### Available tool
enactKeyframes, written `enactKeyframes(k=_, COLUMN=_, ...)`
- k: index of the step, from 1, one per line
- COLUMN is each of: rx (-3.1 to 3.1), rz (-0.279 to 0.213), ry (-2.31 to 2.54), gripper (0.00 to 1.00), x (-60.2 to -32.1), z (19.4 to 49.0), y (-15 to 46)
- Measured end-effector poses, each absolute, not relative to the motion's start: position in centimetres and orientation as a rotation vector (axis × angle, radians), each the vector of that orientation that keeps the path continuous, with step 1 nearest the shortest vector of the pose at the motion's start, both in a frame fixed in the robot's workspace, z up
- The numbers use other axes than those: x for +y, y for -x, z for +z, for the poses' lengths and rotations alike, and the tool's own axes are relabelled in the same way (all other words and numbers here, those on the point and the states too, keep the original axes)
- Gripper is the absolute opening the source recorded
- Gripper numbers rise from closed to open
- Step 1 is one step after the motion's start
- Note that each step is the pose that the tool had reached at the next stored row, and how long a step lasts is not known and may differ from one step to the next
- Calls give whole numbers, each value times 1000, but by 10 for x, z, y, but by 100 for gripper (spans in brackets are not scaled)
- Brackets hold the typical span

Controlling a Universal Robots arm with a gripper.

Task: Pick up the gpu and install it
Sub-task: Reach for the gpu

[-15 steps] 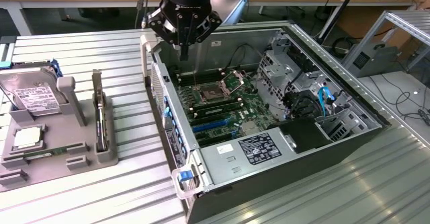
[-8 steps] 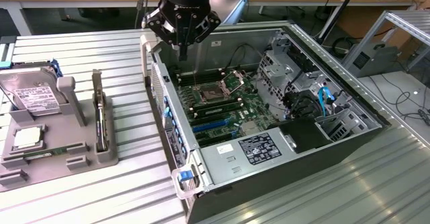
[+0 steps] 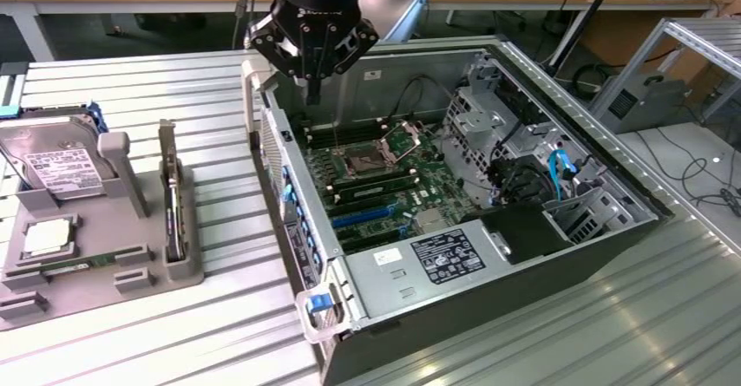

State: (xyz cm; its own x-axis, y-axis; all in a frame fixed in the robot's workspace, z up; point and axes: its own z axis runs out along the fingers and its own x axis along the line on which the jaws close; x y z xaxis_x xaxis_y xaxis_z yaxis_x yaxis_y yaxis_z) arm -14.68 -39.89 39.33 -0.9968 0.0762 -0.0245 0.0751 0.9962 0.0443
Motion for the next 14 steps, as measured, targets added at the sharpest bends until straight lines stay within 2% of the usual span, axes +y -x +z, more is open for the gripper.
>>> enactKeyframes(k=14, rx=3112, rz=68, ry=-118, gripper=11, x=-399, z=393, y=153)
